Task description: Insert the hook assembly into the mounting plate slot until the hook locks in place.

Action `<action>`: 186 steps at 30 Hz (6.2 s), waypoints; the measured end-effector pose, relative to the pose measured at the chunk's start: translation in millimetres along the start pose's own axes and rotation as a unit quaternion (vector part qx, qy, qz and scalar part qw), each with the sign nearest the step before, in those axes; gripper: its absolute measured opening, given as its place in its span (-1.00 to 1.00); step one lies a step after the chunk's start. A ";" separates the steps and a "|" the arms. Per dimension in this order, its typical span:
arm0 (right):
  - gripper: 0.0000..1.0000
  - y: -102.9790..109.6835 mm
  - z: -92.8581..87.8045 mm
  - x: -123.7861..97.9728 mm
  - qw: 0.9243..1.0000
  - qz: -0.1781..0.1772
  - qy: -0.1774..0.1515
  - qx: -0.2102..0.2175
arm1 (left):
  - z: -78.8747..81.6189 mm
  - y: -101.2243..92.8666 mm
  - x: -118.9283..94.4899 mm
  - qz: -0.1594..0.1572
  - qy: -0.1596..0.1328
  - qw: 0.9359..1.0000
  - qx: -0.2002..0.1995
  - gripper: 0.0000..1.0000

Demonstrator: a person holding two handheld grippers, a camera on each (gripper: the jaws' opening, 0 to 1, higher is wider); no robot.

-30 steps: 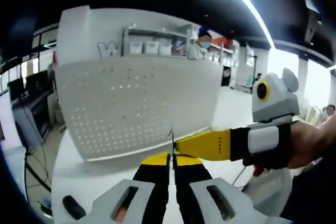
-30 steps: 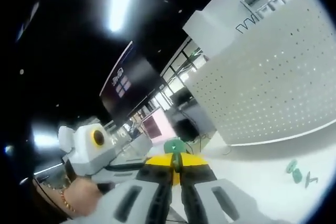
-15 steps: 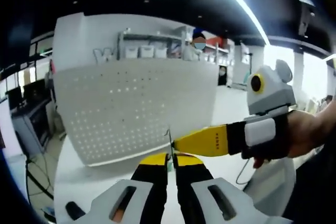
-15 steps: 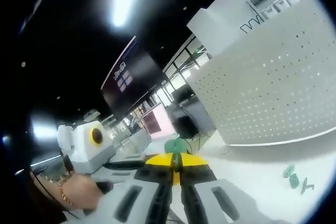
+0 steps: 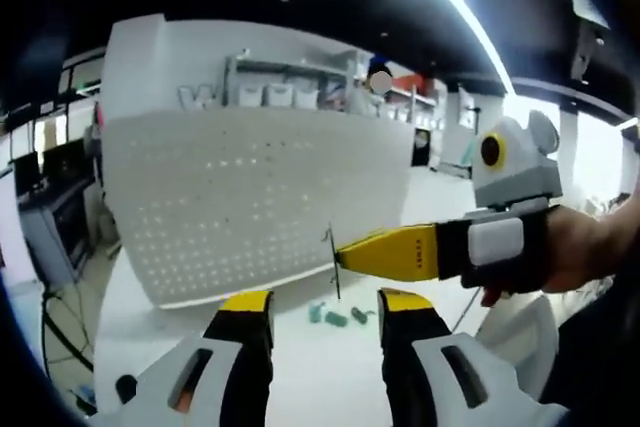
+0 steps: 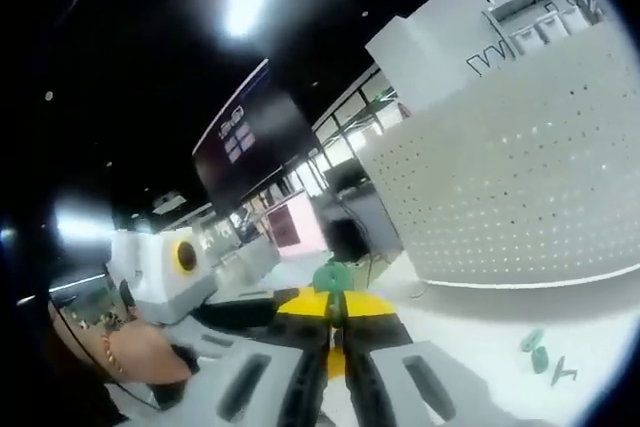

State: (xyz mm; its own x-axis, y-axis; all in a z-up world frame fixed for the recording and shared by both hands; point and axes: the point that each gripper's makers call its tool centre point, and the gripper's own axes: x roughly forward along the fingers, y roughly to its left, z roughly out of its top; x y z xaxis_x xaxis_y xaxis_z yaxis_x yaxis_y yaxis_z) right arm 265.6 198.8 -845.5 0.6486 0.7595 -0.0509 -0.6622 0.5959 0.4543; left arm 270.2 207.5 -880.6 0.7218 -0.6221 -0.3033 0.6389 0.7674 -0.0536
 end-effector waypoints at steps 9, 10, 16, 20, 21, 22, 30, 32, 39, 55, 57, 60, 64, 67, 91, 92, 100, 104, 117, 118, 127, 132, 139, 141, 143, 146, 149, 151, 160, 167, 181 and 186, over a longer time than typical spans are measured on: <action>-1.00 -6.4 12.1 4.2 1.000 -0.006 -0.005 -0.024 | 9.6 4.5 -3.0 -0.001 -0.014 1.000 -0.011 0.47; -1.00 -7.0 12.6 4.4 1.000 -0.007 -0.005 -0.024 | 9.7 4.4 -3.2 0.000 -0.014 1.000 -0.011 0.51; -1.00 -11.1 13.3 5.1 1.000 -0.009 -0.006 -0.025 | 11.7 0.8 -4.2 -0.008 -0.019 1.000 -0.009 0.62; -1.00 -15.1 12.5 5.0 1.000 -0.013 -0.004 -0.025 | 11.8 -4.9 -3.7 -0.019 -0.021 1.000 -0.012 0.68; -1.00 -16.4 12.2 4.9 1.000 -0.015 -0.004 -0.027 | 11.9 -6.6 -3.6 -0.022 -0.023 0.999 -0.013 0.70; -1.00 -17.4 11.9 4.9 0.999 -0.016 -0.003 -0.028 | 12.4 -8.4 -3.5 -0.025 -0.026 0.999 -0.015 0.72; -1.00 -27.0 17.3 5.9 0.999 -0.029 -0.007 -0.033 | 7.9 -10.8 -0.5 -0.034 -0.018 0.999 -0.037 0.91; -1.00 -29.2 18.8 6.3 0.999 -0.031 -0.008 -0.037 | 8.9 -11.5 0.2 -0.036 -0.020 0.998 -0.041 0.94; -1.00 -37.6 22.5 9.3 0.998 -0.047 -0.015 -0.039 | 9.5 -12.6 2.6 -0.045 -0.018 0.998 -0.047 0.95; -1.00 -92.1 66.6 11.9 0.981 -0.151 -0.092 -0.086 | -4.4 6.6 -1.7 -0.027 -0.003 0.998 -0.060 0.91; -1.00 -100.4 73.3 17.0 0.978 -0.160 -0.094 -0.092 | -5.7 6.8 -1.2 -0.027 -0.002 0.998 -0.064 0.92; -1.00 -114.7 88.3 21.4 0.973 -0.178 -0.106 -0.105 | -7.6 5.9 0.8 -0.029 0.002 0.997 -0.065 0.93; -1.00 -136.3 106.5 19.6 0.959 -0.215 -0.122 -0.141 | -2.6 -3.7 6.1 -0.047 -0.006 0.996 -0.080 0.96; -1.00 -148.9 115.6 21.6 0.957 -0.225 -0.129 -0.133 | 0.1 -7.5 6.7 -0.056 -0.010 0.995 -0.079 1.00; -1.00 -223.9 175.9 4.9 0.921 -0.312 -0.180 -0.148 | -22.6 23.1 3.1 -0.016 0.018 0.995 -0.098 1.00; -1.00 -226.6 175.9 4.5 0.921 -0.314 -0.179 -0.147 | -22.1 23.5 3.8 -0.016 0.017 0.995 -0.099 1.00; -1.00 -245.8 184.0 -0.3 0.914 -0.329 -0.184 -0.148 | -20.2 26.3 11.1 -0.012 0.016 0.995 -0.101 1.00; -1.00 -250.6 187.8 -5.1 0.909 -0.337 -0.192 -0.150 | -27.4 27.0 16.2 -0.011 0.025 0.994 -0.106 0.97; -1.00 -259.7 182.4 0.3 0.905 -0.346 -0.186 -0.161 | -31.8 27.2 13.0 -0.005 0.031 0.993 -0.114 0.95; -1.00 -261.3 181.1 1.4 0.905 -0.348 -0.184 -0.162 | -32.0 28.0 12.4 -0.004 0.031 0.993 -0.115 0.95; -1.00 -264.0 180.4 -0.3 0.899 -0.357 -0.190 -0.169 | -30.3 33.1 11.2 0.001 0.029 0.993 -0.119 0.94; -1.00 -262.9 179.3 0.8 0.894 -0.364 -0.195 -0.173 | -30.1 32.1 12.1 0.000 0.029 0.993 -0.118 0.93; -0.99 -261.7 179.6 0.7 0.884 -0.378 -0.174 -0.211 | -33.2 35.2 10.3 0.002 0.036 0.993 -0.116 0.93; -0.98 -262.3 180.6 -0.2 0.887 -0.380 -0.175 -0.197 | -30.5 37.1 8.3 0.004 0.032 0.993 -0.117 0.93; -0.94 -262.6 179.7 0.8 0.890 -0.380 -0.169 -0.187 | -29.2 37.9 7.3 0.006 0.030 0.993 -0.116 0.93; -0.88 -262.1 177.0 2.9 0.897 -0.369 -0.167 -0.175 | -29.4 39.9 5.1 0.009 0.029 0.993 -0.117 0.93; -0.83 -261.7 176.8 1.0 0.899 -0.368 -0.160 -0.175 | -29.8 44.9 0.9 0.016 0.024 0.992 -0.123 0.94; -0.77 -259.5 178.6 -0.1 0.901 -0.364 -0.163 -0.169 | -30.5 47.3 -2.0 0.021 0.023 0.992 -0.123 0.94; -0.69 -227.3 205.4 -20.0 0.893 -0.349 -0.209 -0.191 | -23.0 47.0 -10.7 0.023 0.006 0.991 -0.134 0.93; -0.68 -210.8 193.2 -43.3 0.895 -0.345 -0.206 -0.195 | -27.8 38.1 -11.8 0.015 0.014 0.991 -0.135 0.94; -0.66 -199.5 117.4 -76.9 0.908 -0.353 -0.142 -0.173 | -27.7 22.3 -16.0 0.004 0.013 0.991 -0.132 0.92; -0.66 -193.6 90.8 -87.0 0.914 -0.348 -0.112 -0.177 | -30.6 17.5 -17.7 0.000 0.018 0.991 -0.131 0.92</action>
State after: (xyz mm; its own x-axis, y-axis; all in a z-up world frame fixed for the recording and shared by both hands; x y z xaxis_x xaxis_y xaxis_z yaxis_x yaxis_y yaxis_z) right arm 371.5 -6.4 -848.2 0.9931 0.1159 -0.0158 -0.1147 0.9914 0.0626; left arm 260.5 236.7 -905.3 0.7097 -0.6192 -0.3360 0.5438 0.7847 -0.2975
